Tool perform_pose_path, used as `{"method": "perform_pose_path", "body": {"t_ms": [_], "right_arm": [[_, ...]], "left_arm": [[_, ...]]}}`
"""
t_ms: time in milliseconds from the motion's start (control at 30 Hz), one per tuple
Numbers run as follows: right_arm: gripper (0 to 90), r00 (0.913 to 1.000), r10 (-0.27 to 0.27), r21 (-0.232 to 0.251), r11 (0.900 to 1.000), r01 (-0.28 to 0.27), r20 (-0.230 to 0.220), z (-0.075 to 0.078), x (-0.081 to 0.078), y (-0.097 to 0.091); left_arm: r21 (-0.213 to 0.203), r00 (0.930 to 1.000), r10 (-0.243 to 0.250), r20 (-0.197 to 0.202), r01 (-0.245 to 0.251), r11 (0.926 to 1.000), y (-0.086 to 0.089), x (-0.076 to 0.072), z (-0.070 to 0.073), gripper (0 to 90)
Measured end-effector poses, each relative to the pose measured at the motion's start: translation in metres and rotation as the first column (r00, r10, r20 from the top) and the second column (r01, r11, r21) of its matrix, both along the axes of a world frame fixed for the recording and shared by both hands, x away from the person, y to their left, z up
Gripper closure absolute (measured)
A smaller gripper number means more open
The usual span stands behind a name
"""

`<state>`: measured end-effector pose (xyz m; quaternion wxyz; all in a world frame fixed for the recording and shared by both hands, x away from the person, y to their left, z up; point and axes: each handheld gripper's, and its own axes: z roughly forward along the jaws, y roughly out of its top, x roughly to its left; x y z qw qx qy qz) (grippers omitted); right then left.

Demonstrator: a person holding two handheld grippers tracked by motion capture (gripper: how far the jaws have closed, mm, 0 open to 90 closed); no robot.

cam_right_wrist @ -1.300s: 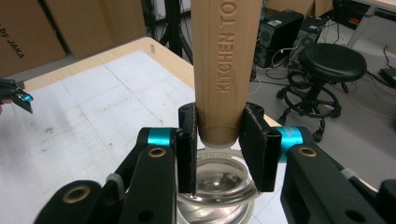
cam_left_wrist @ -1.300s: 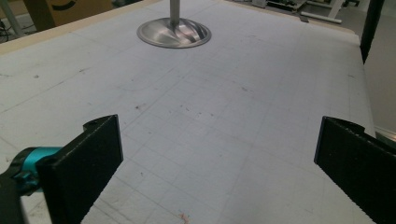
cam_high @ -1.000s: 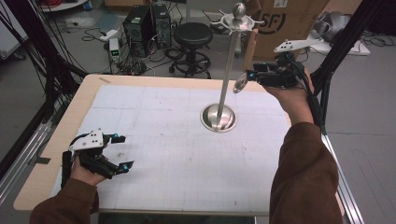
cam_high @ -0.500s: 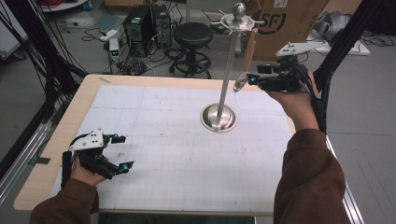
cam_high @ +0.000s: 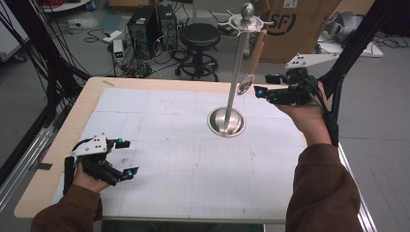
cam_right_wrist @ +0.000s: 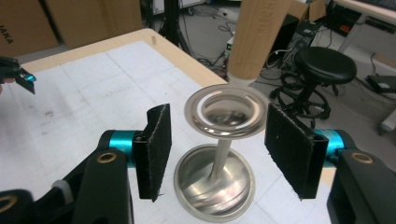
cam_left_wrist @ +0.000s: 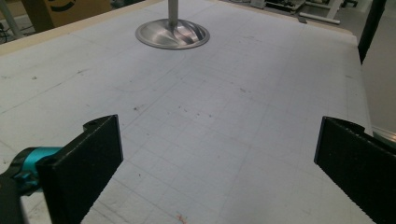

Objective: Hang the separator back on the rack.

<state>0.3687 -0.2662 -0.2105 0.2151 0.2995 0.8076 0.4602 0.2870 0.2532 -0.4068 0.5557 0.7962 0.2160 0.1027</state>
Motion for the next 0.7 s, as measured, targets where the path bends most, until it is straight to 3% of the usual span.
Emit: {"method": "perform_pose_path", "body": {"t_ms": [300,367,700], "right_arm": [[35.3,0.9987,0.046,-0.013,0.9989,-0.046,0.022,0.002,-0.015,0.014],[35.3,0.9977,0.059,0.007,0.9982,-0.059,0.033,0.001,-0.019,0.015],[33.6,0.9963,0.081,0.013,0.9966,-0.082,0.028,-0.015,-0.032,0.014]], "left_arm": [[-0.004,1.0,-0.001,0.003,0.001,1.0,0.0,0.0,0.0,1.6],[-0.002,1.0,-0.002,0.005,0.002,1.0,0.0,0.0,0.001,1.6],[-0.005,1.0,0.0,0.003,0.0,1.0,0.0,0.0,0.001,1.6]]}}
